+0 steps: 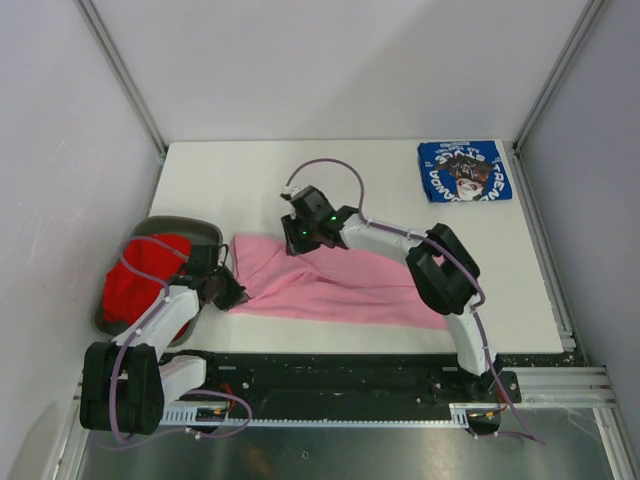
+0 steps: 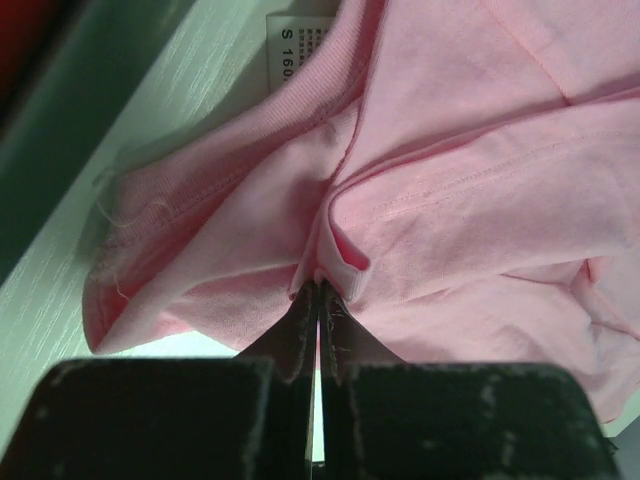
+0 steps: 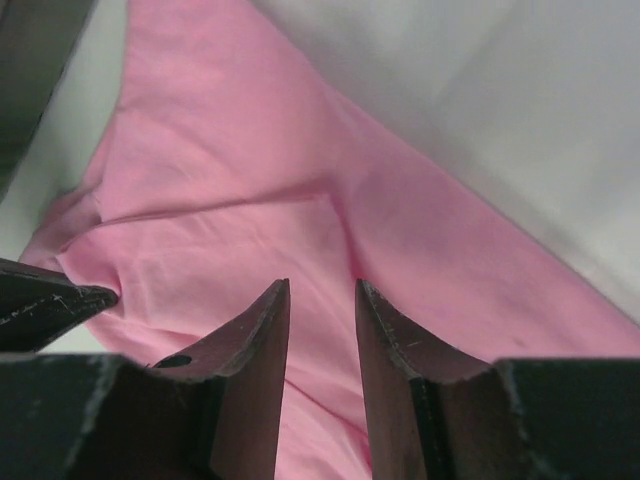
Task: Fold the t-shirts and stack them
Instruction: Fold the other side of the tshirt into a rectangle
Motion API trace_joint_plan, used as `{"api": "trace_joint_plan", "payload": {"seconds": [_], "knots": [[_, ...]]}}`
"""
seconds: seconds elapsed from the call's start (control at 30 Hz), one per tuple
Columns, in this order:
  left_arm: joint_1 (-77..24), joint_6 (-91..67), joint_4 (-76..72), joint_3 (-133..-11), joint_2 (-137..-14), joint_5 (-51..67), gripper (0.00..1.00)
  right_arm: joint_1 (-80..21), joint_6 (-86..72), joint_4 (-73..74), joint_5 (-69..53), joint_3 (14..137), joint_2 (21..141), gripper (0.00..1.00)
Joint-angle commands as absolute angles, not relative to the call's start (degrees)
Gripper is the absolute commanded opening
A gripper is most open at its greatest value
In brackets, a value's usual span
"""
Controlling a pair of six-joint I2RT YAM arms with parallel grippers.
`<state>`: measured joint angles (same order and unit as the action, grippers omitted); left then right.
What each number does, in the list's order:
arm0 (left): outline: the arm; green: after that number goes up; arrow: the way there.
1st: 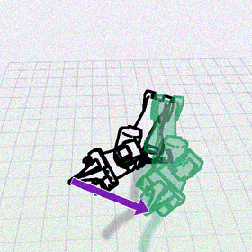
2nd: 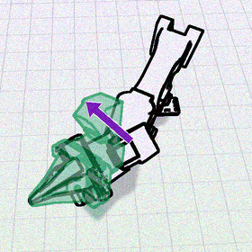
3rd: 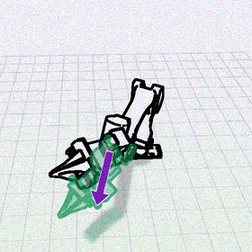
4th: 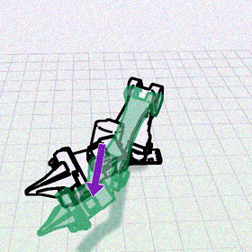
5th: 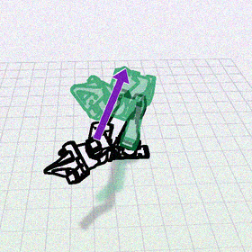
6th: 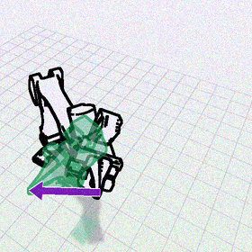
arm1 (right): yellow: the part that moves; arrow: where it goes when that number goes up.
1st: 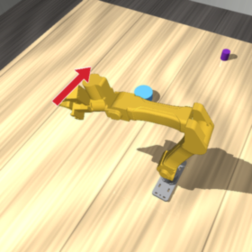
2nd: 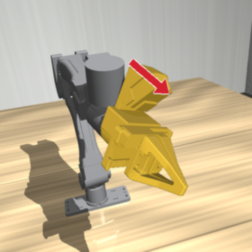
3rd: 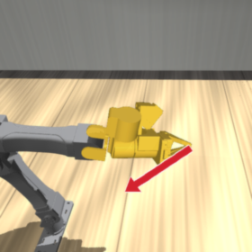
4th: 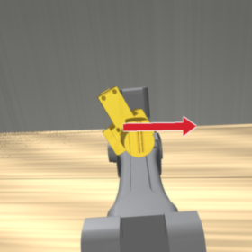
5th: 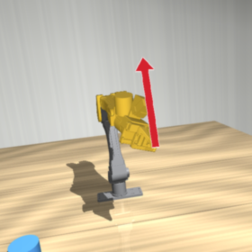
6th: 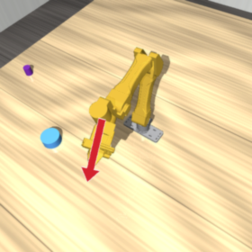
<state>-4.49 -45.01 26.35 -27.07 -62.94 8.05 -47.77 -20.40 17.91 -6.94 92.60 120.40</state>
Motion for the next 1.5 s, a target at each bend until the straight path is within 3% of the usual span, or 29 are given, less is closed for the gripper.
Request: {"api": "trace_joint_plan", "payload": {"seconds": [0.0, 0.6, 1.1, 1.47], "knots": [[-4.88, -45.70, 26.37, -27.13, -62.72, 7.44, 0.00, -50.84, -15.39, 22.57, -4.62, 100.40, 124.52, 0.39], [-4.84, -45.37, 26.35, -26.67, -62.63, 7.21, 0.00, -50.90, -14.38, 24.83, 1.18, 103.53, 126.47, 0.41], [-4.84, -45.03, 26.32, -26.62, -62.98, 6.79, 0.00, -50.49, -15.02, 24.63, -3.46, 103.45, 128.22, 0.39], [-4.84, -44.88, 26.36, -26.46, -63.05, 6.20, 0.00, -49.59, -16.17, 24.21, -4.27, 100.13, 123.59, 0.14]]}}
